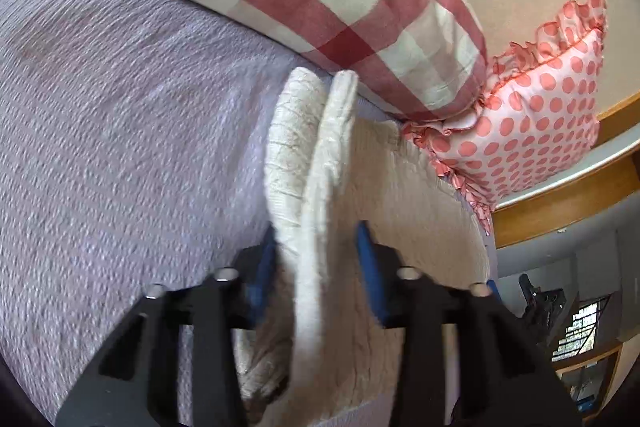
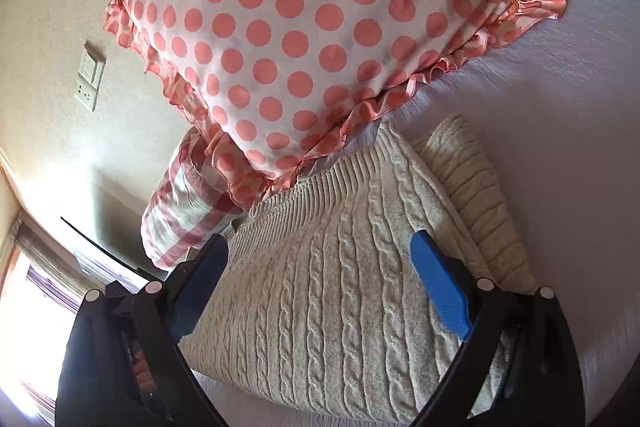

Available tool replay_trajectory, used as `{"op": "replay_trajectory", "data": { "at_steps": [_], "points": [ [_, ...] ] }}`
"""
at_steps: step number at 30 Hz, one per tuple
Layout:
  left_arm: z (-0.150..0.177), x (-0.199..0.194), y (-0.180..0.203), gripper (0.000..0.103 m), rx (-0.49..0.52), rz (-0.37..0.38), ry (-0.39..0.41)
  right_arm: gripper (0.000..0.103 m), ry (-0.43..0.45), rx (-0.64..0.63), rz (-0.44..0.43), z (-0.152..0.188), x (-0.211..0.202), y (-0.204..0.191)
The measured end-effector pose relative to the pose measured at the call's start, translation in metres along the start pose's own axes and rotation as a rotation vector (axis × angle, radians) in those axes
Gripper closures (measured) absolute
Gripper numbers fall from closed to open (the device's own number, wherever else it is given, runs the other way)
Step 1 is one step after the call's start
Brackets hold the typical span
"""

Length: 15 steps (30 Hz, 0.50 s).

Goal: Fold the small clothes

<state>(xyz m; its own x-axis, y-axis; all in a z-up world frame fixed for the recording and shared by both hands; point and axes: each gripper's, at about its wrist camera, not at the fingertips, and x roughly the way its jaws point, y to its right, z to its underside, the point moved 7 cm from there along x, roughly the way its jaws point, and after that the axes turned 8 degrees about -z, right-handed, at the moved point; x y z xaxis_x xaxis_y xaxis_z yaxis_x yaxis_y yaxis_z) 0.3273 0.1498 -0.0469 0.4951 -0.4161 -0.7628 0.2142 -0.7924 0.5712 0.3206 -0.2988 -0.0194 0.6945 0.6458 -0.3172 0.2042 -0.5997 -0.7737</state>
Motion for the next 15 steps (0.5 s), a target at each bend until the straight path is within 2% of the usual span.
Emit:
{"op": "replay_trajectory", "data": {
  "at_steps": [1, 3, 6, 9, 11, 13, 15],
  "points": [
    [0.0, 0.001, -0.001, 0.086, -0.023, 0.023, -0.008, 0.008, 0.011, 0.012, -0.011, -0.001, -0.003, 0.001],
    [-0.001, -0.006, 0.003, 0.088, -0.009, 0.012, 0.006, 0.008, 0.033, 0.032, -0.031, -0.005, -0.009, 0.002],
    [-0.006, -0.027, 0.036, 0.089, 0.035, 0.029, 0.049, 0.008, 0.081, 0.062, -0.064, -0.01, -0.02, 0.004],
    [-0.008, -0.046, 0.1, 0.089, 0.125, 0.055, 0.084, 0.008, 0.137, 0.094, -0.097, -0.018, -0.032, 0.006],
    [-0.002, -0.048, 0.157, 0.089, 0.203, 0.074, 0.098, 0.008, 0.18, 0.117, -0.133, -0.023, -0.043, 0.007],
    [0.014, -0.038, 0.218, 0.089, 0.285, 0.113, 0.084, 0.008, 0.212, 0.12, -0.147, -0.028, -0.052, 0.008],
    [0.04, -0.011, 0.277, 0.089, 0.353, 0.161, 0.044, 0.008, 0.231, 0.104, -0.12, -0.032, -0.058, 0.011]
  ]
}}
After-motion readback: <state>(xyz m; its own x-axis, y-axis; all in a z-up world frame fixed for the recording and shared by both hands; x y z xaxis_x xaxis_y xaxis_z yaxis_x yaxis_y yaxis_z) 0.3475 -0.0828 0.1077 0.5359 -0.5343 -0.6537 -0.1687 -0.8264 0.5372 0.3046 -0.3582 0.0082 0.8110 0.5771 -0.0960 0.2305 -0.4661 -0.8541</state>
